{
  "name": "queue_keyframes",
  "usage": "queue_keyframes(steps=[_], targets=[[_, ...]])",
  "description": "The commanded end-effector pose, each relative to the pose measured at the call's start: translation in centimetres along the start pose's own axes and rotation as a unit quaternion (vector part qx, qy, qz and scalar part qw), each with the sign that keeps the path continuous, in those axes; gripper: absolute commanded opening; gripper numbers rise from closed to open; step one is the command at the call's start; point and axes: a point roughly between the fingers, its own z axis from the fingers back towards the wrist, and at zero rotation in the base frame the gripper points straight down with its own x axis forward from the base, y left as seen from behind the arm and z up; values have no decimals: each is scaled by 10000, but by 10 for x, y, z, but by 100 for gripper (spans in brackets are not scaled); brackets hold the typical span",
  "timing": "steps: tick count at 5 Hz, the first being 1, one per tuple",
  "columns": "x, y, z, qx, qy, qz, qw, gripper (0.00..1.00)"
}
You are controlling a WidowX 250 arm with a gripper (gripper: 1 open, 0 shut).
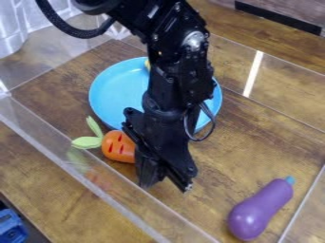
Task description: Remove the carrot from the blue tray and put it on the table
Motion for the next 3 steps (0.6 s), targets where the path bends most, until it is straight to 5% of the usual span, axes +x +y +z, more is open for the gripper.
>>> queue_keyframes(steps=[1,3], targets=[[9,-7,8,-19,-204,-164,9997,0],[11,-5,5,-41,-204,-74,9998,0]])
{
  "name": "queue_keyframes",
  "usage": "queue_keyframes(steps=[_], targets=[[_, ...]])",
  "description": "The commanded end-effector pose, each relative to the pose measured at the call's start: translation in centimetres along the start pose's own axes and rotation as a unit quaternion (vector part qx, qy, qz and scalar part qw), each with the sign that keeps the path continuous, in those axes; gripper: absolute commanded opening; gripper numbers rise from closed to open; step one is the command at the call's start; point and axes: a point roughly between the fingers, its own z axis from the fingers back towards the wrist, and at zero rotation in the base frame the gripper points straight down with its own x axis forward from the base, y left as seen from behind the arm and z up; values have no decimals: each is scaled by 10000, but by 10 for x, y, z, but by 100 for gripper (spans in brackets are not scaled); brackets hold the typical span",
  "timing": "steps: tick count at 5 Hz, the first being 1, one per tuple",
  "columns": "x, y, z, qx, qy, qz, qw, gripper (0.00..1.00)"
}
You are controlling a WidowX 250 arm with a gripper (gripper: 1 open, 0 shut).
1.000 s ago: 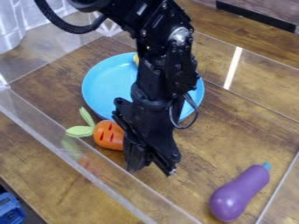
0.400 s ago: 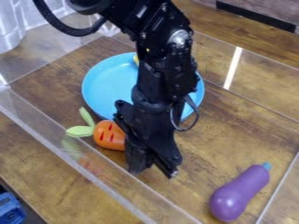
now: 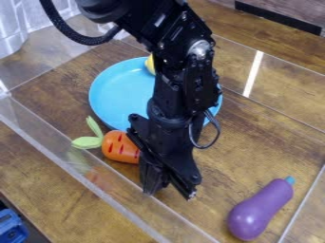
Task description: Remove the carrot from the blue tray and put it on the table
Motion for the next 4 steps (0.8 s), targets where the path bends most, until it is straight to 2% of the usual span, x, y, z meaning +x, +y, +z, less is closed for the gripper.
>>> queue_keyframes(steps=[1,3,4], targets=[[14,-6,13,-4,-218,-179,9996,0],[19,-22,21,-17,-212,-555,9982,0],[19,-22,21,-14,-197,-448,9988,0]])
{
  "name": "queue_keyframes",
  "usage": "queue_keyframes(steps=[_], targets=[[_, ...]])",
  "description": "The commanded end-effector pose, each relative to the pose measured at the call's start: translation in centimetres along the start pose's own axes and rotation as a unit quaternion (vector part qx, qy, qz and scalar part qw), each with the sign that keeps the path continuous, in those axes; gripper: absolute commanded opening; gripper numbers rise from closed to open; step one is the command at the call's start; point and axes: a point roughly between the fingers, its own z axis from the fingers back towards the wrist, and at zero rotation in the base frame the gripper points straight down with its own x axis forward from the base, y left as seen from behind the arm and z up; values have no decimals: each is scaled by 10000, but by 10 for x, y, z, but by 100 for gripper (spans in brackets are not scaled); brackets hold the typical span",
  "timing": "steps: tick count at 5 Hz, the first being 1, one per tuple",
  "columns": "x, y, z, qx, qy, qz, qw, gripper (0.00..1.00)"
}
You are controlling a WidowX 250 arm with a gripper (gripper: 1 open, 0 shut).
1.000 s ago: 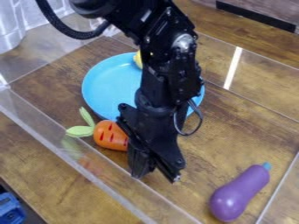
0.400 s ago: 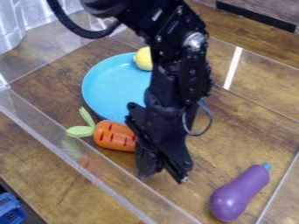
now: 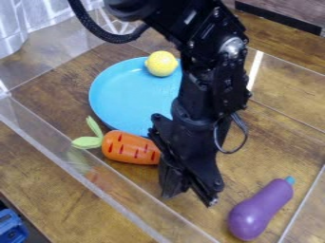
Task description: Remove the carrot from the blue tray and put it on the table
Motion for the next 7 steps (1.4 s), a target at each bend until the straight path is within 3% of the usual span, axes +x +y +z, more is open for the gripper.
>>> queue_keyframes(steps=[1,2,5,7], targets=[[13,0,21,21,-316,-531,9981,0],[13,-1,31,52,-398,-1060,9936,0],[15,-21,14,190,-360,-942,9947,0],[27,-21,15,311,-329,-730,9963,0]])
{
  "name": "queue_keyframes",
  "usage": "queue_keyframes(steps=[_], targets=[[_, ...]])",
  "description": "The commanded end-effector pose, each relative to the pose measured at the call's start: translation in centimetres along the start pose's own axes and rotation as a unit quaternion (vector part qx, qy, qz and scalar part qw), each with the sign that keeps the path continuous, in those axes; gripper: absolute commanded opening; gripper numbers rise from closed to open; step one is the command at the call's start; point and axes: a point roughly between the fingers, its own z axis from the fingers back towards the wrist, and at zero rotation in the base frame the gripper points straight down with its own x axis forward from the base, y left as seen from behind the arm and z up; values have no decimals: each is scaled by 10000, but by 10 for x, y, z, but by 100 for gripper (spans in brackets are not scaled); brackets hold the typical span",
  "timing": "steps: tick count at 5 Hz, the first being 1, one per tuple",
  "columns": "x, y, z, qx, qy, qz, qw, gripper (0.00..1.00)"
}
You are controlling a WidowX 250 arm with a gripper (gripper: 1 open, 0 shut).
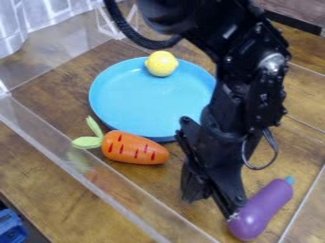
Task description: Remove the carrot from the blue tray and put it on the table
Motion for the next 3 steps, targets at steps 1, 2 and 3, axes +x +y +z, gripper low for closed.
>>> queue_keyframes(steps=[1,2,3], targets=[[15,2,21,69,-273,-70,9996,0],[18,2,29,99,-254,-138,9995,0],[10,12,31,102,-167,89,9998,0]])
